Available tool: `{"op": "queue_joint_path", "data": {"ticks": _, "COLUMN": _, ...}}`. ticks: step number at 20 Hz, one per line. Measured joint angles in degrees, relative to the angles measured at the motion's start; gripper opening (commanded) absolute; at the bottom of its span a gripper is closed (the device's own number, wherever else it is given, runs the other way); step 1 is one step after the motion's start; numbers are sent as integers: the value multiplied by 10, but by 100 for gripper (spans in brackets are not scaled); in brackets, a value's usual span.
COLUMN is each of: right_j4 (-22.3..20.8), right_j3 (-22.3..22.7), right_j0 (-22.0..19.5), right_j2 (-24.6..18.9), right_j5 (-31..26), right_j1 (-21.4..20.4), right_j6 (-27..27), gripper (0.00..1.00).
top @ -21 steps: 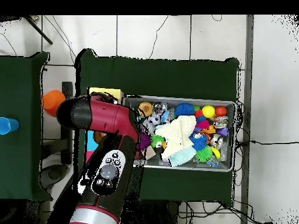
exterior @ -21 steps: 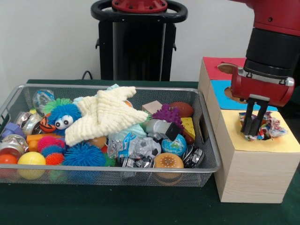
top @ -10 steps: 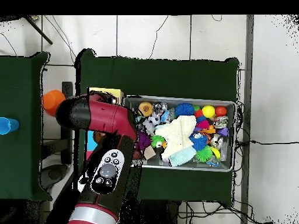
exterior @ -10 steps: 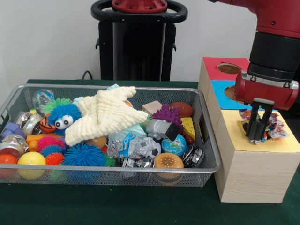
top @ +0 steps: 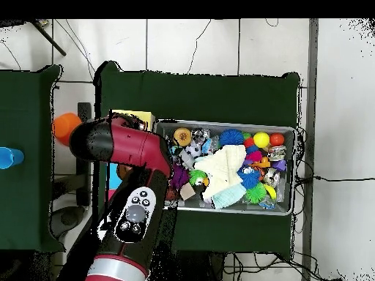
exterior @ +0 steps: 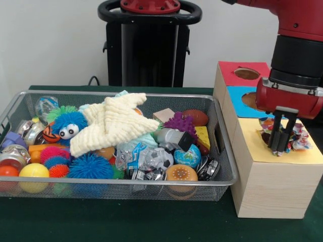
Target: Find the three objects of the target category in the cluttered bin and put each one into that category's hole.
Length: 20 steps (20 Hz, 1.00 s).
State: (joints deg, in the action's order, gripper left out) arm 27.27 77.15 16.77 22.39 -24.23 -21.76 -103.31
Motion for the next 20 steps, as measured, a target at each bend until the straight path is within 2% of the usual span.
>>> {"op": "queue_joint_path", "data": {"ticks": 20, "right_j4": 0, "right_j3": 3, "right_j0": -10, "right_j2": -19, "right_j5": -9, "right_j1": -7, "right_j6": 0, "gripper": 0}}
